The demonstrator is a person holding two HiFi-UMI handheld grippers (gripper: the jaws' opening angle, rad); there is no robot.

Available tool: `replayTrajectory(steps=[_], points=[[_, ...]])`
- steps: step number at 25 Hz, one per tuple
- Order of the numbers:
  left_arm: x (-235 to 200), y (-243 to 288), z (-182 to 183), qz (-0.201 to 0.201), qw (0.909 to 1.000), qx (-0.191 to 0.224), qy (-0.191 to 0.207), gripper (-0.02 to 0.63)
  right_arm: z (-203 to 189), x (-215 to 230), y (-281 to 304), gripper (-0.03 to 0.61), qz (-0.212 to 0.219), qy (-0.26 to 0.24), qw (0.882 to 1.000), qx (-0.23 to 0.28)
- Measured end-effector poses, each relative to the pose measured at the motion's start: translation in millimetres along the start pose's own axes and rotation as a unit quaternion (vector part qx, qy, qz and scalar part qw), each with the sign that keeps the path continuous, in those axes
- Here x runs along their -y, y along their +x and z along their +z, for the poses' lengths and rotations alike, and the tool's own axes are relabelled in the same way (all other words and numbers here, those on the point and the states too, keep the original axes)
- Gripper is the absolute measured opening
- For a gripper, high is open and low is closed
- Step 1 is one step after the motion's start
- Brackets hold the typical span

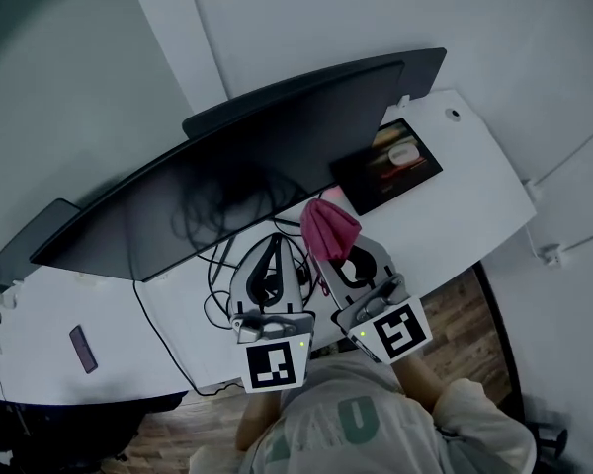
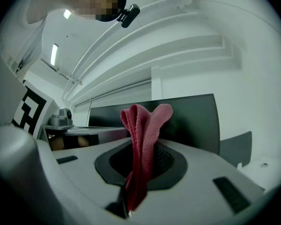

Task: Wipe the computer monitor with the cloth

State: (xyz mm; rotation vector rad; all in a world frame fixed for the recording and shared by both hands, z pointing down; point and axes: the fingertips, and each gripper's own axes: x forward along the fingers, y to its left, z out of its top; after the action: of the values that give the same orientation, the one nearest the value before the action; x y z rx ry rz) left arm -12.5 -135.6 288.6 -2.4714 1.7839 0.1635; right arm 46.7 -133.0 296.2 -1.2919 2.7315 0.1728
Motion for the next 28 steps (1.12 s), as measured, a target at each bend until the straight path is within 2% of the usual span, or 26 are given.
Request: replayTrajectory(steps=[9,13,16,19,23,28], points=[[30.9,63.5,-31.1,-0.065,0.9973,-0.019,-0.027,0.015,-25.7,110.0,-2.6,0.055,-0.111,-0.042,0.992,-0.031],[43.2,87.2,-61.5,-0.088,0.9943,-0.049,-0.036,0.015,-70.3,164.7,-0.2,0.055,-0.161,-0.049,0.984,-0.063],[45.0,102.7,-88.7,-0.100,0.9924,-0.067,-0.027,0.015,-114.6,197.7,8.7,0.055,-0.182,-0.046,0.979,-0.085],[45.2,115.7,-113.1,-0.106,0.9910,-0.080,-0.014,0.015,-160.0,220.1,14.9,0.055,-0.193,-0.025,0.975,-0.109],[44.2,123.6,-131.6,-0.107,0.9905,-0.085,-0.015,0.015,-212.2,236.1,13.9,0.055,-0.211,0.036,0.968,-0.130],[44.8,121.1,-149.0,-0.112,0.9889,-0.095,-0.022,0.015,-253.0,239.7,10.0,0.055,-0.224,0.080,0.958,-0.157]])
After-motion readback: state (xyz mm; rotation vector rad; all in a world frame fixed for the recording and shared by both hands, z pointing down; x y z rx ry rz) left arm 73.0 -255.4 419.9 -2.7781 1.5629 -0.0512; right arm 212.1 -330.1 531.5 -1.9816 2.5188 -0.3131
